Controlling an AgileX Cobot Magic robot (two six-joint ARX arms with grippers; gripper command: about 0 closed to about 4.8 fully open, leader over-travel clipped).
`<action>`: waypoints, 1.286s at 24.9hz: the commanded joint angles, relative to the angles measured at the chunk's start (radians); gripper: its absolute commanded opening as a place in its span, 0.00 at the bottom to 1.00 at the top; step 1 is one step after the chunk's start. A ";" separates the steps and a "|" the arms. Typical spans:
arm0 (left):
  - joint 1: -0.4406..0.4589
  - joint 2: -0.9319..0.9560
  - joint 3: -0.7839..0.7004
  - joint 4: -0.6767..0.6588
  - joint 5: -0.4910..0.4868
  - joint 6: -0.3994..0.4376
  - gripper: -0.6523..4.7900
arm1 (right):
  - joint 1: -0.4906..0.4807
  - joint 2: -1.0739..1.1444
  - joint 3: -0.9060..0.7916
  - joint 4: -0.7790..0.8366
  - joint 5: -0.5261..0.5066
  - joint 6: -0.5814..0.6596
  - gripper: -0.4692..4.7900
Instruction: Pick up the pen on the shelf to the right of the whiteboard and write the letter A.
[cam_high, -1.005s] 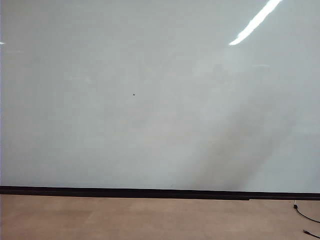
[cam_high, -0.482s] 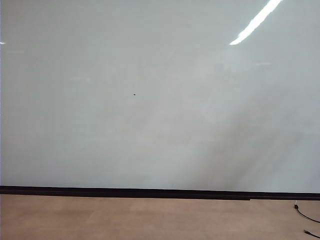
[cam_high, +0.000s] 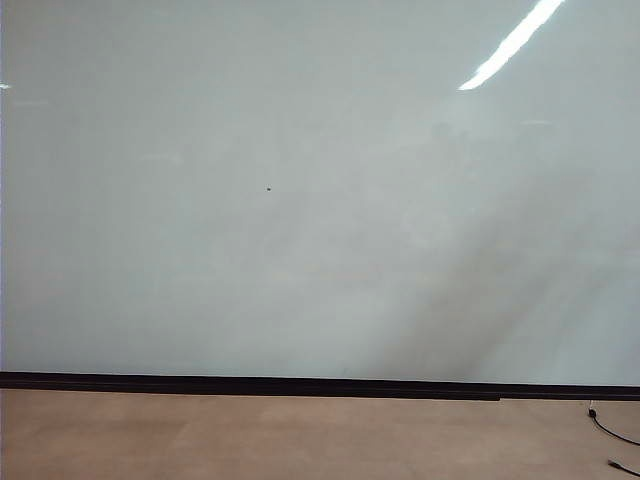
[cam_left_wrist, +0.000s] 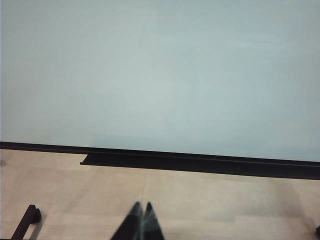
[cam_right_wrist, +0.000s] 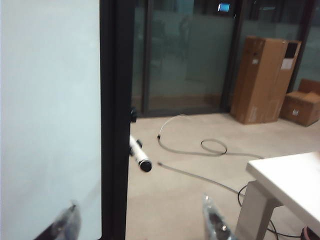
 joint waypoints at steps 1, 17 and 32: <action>0.000 0.000 0.003 0.009 0.004 0.005 0.11 | -0.023 0.109 0.008 0.161 -0.045 0.014 0.73; 0.000 0.000 0.003 0.009 0.004 0.005 0.11 | -0.155 0.877 0.187 0.761 -0.299 -0.046 1.00; 0.000 0.000 0.003 0.009 0.004 0.004 0.11 | -0.275 1.478 0.351 1.089 -0.549 0.074 1.00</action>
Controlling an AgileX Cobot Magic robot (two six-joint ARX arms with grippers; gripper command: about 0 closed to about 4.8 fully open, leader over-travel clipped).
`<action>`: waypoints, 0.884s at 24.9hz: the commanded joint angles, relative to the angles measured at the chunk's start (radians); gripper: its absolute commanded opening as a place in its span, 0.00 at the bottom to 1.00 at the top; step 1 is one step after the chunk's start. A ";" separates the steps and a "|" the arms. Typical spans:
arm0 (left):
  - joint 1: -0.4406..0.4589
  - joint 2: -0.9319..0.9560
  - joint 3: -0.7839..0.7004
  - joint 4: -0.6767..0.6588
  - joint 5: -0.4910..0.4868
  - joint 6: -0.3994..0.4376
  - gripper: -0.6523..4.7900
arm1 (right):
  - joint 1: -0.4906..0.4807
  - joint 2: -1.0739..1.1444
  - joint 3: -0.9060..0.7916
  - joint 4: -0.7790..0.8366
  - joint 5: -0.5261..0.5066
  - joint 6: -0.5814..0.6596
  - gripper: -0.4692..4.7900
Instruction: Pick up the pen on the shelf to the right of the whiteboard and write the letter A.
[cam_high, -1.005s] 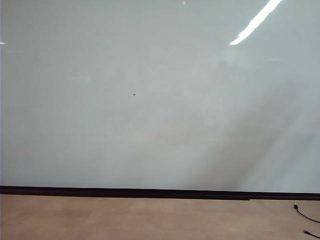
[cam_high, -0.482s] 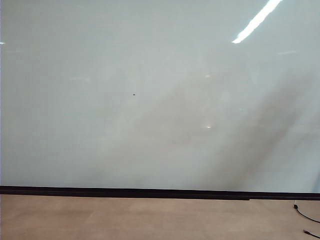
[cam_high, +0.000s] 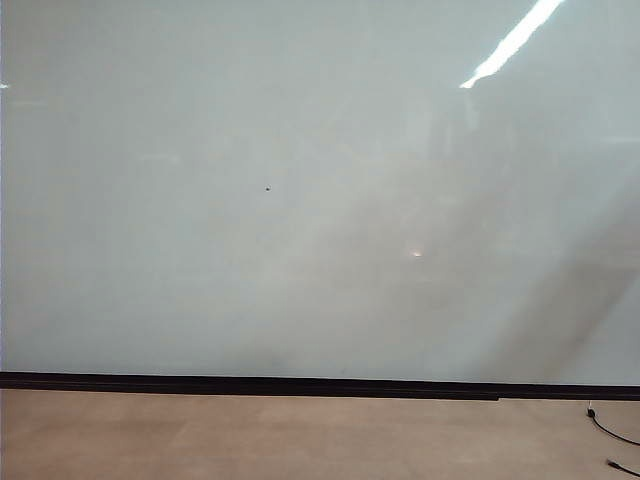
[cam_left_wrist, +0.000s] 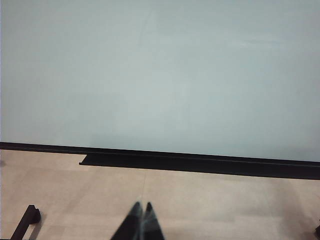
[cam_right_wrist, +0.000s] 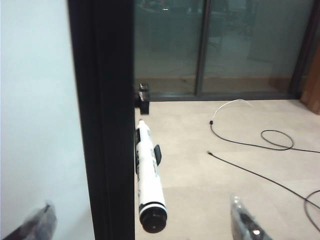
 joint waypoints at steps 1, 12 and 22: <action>0.000 0.000 0.003 0.009 0.004 0.004 0.11 | 0.000 0.097 0.057 0.058 -0.063 0.027 1.00; 0.000 0.000 0.003 0.009 0.004 0.005 0.11 | -0.012 0.232 0.204 0.059 -0.125 0.019 1.00; 0.000 0.000 0.003 0.009 0.004 0.004 0.11 | -0.022 0.269 0.219 0.060 -0.144 0.026 0.85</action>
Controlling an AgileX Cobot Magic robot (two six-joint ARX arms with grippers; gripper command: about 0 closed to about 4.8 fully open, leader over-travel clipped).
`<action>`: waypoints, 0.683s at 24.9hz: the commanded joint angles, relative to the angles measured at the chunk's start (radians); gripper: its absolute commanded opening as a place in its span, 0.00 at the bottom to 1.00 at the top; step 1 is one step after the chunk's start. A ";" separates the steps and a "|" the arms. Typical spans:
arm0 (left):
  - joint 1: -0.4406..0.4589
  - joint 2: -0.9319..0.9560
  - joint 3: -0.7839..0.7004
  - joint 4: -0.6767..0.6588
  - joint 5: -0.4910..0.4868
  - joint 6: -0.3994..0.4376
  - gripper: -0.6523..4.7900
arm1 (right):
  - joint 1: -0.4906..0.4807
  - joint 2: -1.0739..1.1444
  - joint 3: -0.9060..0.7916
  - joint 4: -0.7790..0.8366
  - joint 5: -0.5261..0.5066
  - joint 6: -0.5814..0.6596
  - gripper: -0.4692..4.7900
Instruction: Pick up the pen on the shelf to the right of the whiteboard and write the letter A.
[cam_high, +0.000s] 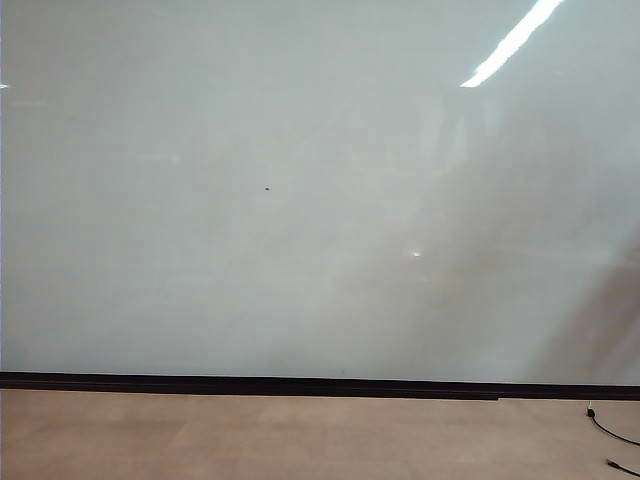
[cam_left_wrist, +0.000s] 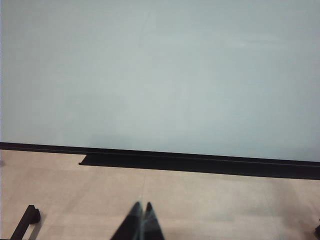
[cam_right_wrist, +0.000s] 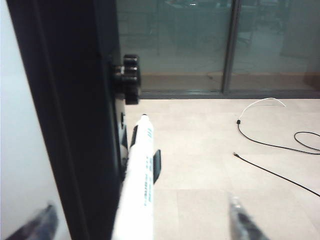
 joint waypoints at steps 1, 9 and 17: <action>0.000 0.000 0.003 0.009 0.004 0.004 0.11 | -0.002 0.000 0.003 0.018 -0.021 0.006 0.84; 0.000 0.000 0.003 0.009 0.004 0.004 0.11 | -0.002 -0.002 0.003 0.021 -0.042 0.016 0.74; 0.000 0.000 0.003 0.009 0.004 0.004 0.11 | -0.002 -0.002 0.024 0.021 -0.050 0.016 0.71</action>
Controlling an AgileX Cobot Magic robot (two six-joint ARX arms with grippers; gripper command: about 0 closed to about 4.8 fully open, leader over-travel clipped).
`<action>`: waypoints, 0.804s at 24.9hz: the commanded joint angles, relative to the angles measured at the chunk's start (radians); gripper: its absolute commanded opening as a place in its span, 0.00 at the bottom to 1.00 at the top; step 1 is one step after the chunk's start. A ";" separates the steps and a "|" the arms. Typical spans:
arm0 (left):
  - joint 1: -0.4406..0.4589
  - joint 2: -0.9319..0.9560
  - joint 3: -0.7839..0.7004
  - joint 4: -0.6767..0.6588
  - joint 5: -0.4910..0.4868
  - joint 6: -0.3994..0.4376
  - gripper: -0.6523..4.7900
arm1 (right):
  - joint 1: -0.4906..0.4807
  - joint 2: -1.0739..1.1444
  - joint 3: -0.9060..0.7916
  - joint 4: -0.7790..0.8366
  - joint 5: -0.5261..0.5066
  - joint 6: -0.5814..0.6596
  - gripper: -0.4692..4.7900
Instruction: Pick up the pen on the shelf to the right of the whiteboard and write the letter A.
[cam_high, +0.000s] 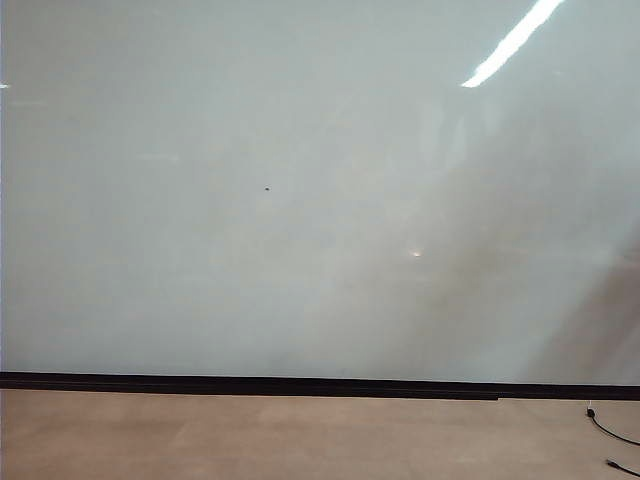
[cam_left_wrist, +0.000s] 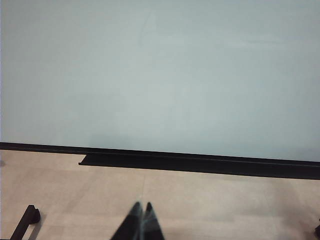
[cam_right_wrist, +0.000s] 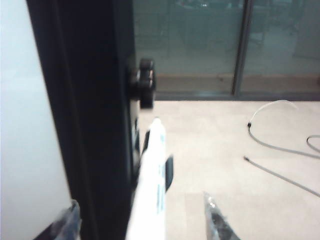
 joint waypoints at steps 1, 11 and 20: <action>0.000 0.000 0.003 0.009 0.004 0.004 0.11 | -0.001 -0.005 0.018 0.021 -0.006 0.004 0.71; 0.000 0.000 0.003 0.009 0.004 0.004 0.11 | 0.000 0.000 0.035 0.020 -0.006 0.004 0.70; 0.000 0.000 0.003 0.009 0.004 0.004 0.11 | 0.002 0.004 0.050 0.019 -0.032 0.004 0.66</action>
